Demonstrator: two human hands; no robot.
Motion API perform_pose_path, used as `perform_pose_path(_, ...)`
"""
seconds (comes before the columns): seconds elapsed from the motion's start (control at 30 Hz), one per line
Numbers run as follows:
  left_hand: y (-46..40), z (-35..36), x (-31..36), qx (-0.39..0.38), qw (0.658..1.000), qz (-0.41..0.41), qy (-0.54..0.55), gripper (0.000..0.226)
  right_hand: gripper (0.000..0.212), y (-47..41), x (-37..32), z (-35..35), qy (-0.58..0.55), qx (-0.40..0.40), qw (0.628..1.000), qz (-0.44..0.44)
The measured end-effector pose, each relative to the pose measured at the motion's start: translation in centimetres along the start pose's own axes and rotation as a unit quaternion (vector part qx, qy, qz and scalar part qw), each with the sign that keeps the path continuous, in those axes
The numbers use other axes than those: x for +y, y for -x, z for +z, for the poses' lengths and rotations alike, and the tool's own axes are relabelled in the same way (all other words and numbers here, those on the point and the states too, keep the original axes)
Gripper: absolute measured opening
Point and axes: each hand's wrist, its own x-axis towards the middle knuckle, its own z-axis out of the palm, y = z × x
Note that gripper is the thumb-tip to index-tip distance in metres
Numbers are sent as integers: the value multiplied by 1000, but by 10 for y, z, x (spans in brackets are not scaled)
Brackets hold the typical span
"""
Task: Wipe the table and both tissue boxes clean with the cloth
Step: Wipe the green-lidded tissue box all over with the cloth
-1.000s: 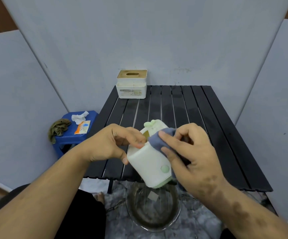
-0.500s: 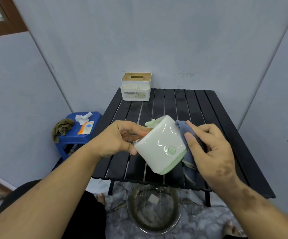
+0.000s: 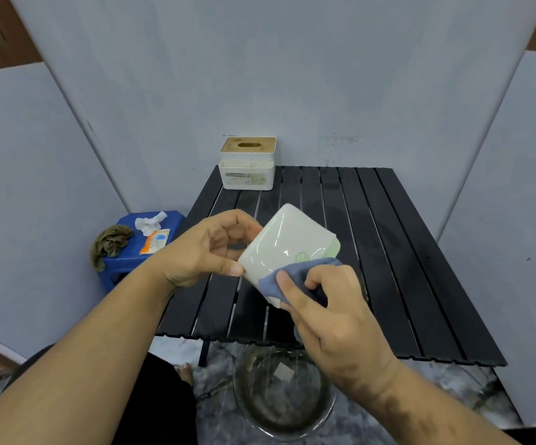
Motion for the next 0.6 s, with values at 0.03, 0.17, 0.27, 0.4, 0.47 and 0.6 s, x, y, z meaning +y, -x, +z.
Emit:
perform_pose_path(0.03,1,1,2,6,1000,1,-16,60,38,2,-1,-1,6,-9,1000,-12)
perform_pose_path(0.17,5,14,15,69,997,-8,-45,84,40,8,-5,-2,29,-36,997,-60)
perform_pose_path(0.27,7,25,20,120,988,-12,-100,70,45,10,-5,-5,29,-67,994,-86)
perform_pose_path(0.4,17,24,29,94,988,-34,-122,69,35,8,-7,-14,1,-107,988,-113)
perform_pose_path(0.47,27,16,32,65,991,-49,-109,76,32,11,-7,-15,-69,-116,990,-50)
perform_pose_path(0.6,47,4,26,24,994,-63,-87,70,32,6,-2,-24,-129,-86,986,55)
